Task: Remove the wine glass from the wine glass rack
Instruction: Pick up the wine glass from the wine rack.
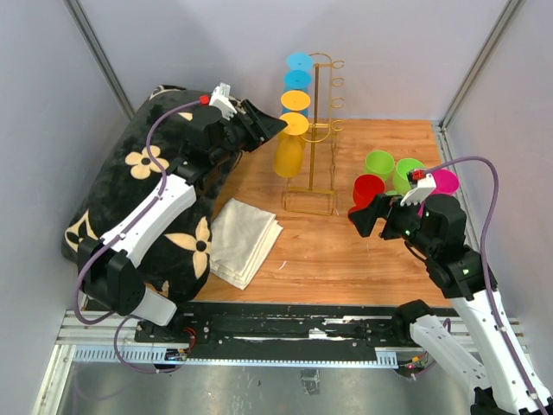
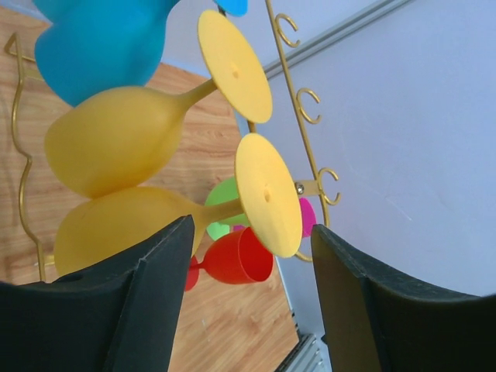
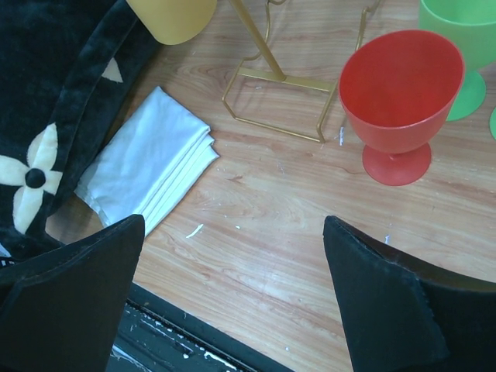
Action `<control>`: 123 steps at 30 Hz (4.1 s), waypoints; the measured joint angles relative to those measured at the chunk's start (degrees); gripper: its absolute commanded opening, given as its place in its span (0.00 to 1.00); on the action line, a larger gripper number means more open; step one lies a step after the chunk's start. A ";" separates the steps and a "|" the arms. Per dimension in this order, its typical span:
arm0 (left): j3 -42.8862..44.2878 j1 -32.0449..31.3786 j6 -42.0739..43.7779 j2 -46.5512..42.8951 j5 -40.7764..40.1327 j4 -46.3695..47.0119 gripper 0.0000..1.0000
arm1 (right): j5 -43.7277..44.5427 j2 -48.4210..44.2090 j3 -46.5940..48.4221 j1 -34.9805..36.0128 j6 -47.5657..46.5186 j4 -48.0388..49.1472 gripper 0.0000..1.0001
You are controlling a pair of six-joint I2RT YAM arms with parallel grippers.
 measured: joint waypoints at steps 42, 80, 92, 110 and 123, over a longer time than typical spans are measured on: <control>4.33 0.35 0.37 4.48 -0.17 0.39 0.34 | 3.04 0.98 -0.33 0.00 -0.04 -1.57 0.99; 5.33 0.35 -5.01 3.61 -0.66 1.25 0.00 | 3.32 0.98 -0.35 0.00 -0.02 -1.79 0.99; 5.33 0.35 -7.69 3.58 -1.55 1.27 0.01 | 3.34 0.98 -0.35 0.00 -0.02 -1.81 0.99; 5.35 0.37 -7.69 3.50 -2.38 0.35 0.00 | 4.50 0.87 -0.35 0.00 -0.42 -3.08 0.99; 5.35 0.42 -7.72 2.84 -3.15 -0.57 0.00 | 5.70 0.48 -0.33 0.00 -1.29 -4.57 0.98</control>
